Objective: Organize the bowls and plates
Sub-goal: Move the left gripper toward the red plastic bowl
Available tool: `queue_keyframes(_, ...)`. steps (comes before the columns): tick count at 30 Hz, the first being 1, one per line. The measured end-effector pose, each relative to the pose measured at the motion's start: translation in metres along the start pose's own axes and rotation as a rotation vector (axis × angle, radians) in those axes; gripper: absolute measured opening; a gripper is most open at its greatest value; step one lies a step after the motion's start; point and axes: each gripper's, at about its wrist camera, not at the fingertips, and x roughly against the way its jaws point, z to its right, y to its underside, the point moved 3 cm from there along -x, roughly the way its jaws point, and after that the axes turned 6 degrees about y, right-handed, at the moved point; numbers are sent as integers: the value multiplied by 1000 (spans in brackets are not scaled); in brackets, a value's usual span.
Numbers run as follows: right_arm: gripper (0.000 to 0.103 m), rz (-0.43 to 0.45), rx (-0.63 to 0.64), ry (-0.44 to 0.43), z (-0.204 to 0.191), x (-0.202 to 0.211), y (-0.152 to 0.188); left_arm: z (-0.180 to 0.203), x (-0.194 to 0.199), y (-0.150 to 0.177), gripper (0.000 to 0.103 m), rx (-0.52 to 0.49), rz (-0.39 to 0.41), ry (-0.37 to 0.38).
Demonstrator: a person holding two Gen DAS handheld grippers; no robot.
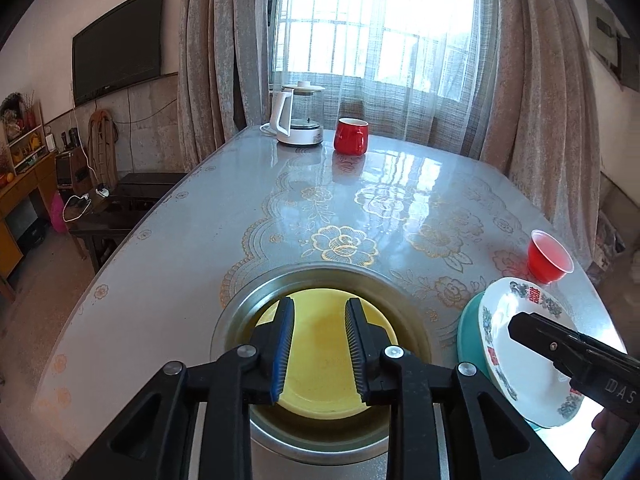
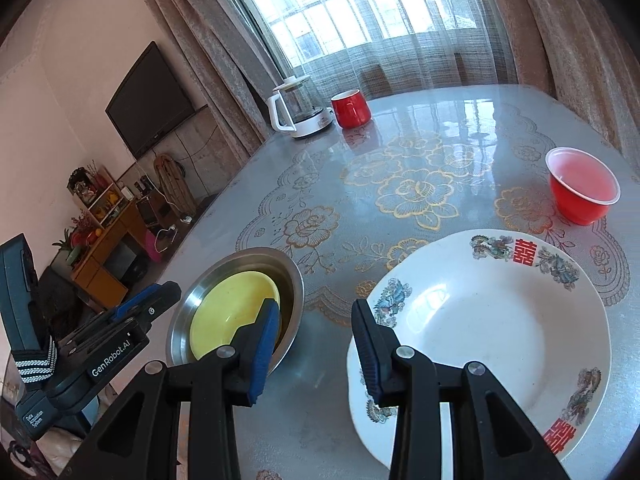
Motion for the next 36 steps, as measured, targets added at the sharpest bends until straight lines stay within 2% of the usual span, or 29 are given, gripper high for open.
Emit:
queue_keyframes(7, 38, 22, -60, 29, 30, 9, -3, 27, -9, -7, 27, -16, -35, 44)
queue_keyframes(16, 38, 35, -158, 78, 79, 17, -5, 67, -18, -11, 27, -121, -25, 105)
queue_keyframes(29, 38, 65, -288, 178, 152, 40, -5, 116, -52, -20, 30, -128, -125, 195)
queue_keyframes(36, 37, 99, -377, 229, 198, 52, -18, 154, -71, -30, 30, -181, -152, 270)
